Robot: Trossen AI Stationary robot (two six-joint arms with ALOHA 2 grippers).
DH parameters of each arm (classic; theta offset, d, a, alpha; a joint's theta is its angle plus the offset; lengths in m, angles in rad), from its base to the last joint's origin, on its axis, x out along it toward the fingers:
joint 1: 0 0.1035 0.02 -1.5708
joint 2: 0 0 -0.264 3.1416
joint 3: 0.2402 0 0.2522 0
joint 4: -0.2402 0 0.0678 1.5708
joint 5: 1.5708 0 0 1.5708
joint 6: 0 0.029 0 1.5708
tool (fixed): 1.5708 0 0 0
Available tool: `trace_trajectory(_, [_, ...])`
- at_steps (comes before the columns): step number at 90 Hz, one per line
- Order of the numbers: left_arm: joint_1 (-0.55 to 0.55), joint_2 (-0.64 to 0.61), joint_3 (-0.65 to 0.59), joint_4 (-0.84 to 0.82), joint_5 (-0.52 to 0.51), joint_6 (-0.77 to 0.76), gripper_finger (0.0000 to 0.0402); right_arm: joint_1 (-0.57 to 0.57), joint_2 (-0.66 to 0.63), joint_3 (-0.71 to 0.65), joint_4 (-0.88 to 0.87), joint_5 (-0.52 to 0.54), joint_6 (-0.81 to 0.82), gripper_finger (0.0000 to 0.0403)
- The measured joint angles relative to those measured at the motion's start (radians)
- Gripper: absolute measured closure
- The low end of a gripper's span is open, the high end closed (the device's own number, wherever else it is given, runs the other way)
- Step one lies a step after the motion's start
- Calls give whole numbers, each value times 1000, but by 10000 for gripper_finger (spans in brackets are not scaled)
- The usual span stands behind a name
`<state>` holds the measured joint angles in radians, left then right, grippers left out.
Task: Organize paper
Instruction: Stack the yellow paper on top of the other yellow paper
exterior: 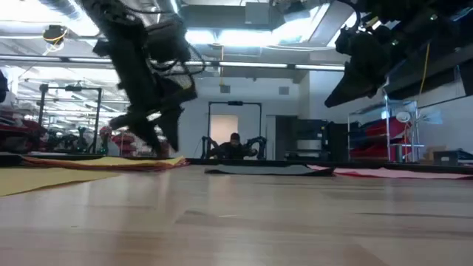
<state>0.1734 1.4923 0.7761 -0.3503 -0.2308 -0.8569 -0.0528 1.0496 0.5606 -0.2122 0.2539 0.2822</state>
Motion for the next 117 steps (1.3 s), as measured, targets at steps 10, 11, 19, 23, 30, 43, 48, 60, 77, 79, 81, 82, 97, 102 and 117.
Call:
trace_trajectory(10, [2, 29, 3, -24, -13, 18, 243, 0, 0, 0, 1, 10, -3, 398])
trace_trajectory(11, [3, 34, 3, -26, -12, 17, 243, 0, 0, 0, 0, 12, -3, 398])
trace_trajectory(19, [5, 77, 3, -46, 2, 0, 243, 0, 0, 0, 0, 26, -3, 398])
trace_trajectory(23, [5, 99, 3, -43, 21, -5, 243, 0, 0, 0, 2, 26, -6, 398])
trace_trajectory(30, [4, 130, 13, -28, 41, -12, 243, 0, 0, 0, 1, 26, -25, 398])
trace_trajectory(43, [-2, 153, 60, -71, 61, -28, 244, 0, 0, 0, 0, 26, -29, 398])
trace_trajectory(48, [0, 153, 87, -120, 71, -26, 250, 0, 0, 0, 1, 26, -29, 398])
trace_trajectory(60, [3, 150, 158, -214, 51, 42, 292, 0, 0, 0, 0, 27, -29, 398])
trace_trajectory(77, [19, 152, 155, -273, 71, 80, 386, 0, 0, 0, 1, 51, -34, 398])
trace_trajectory(79, [20, 151, 155, -273, 76, 79, 392, 0, 0, 0, 0, 52, -40, 398])
trace_trajectory(81, [20, 151, 155, -273, 81, 79, 394, 0, 0, 0, 0, 52, -48, 398])
trace_trajectory(82, [21, 151, 155, -273, 83, 78, 395, 0, 0, 0, 0, 52, -50, 398])
trace_trajectory(97, [21, 151, 155, -271, 120, 71, 401, 0, 0, 0, -2, 52, -56, 398])
trace_trajectory(102, [18, 151, 155, -271, 131, 70, 401, 0, 0, 0, -1, 52, -56, 398])
trace_trajectory(117, [14, 151, 156, -289, 171, 29, 401, 0, 0, 0, -2, 52, -57, 398])
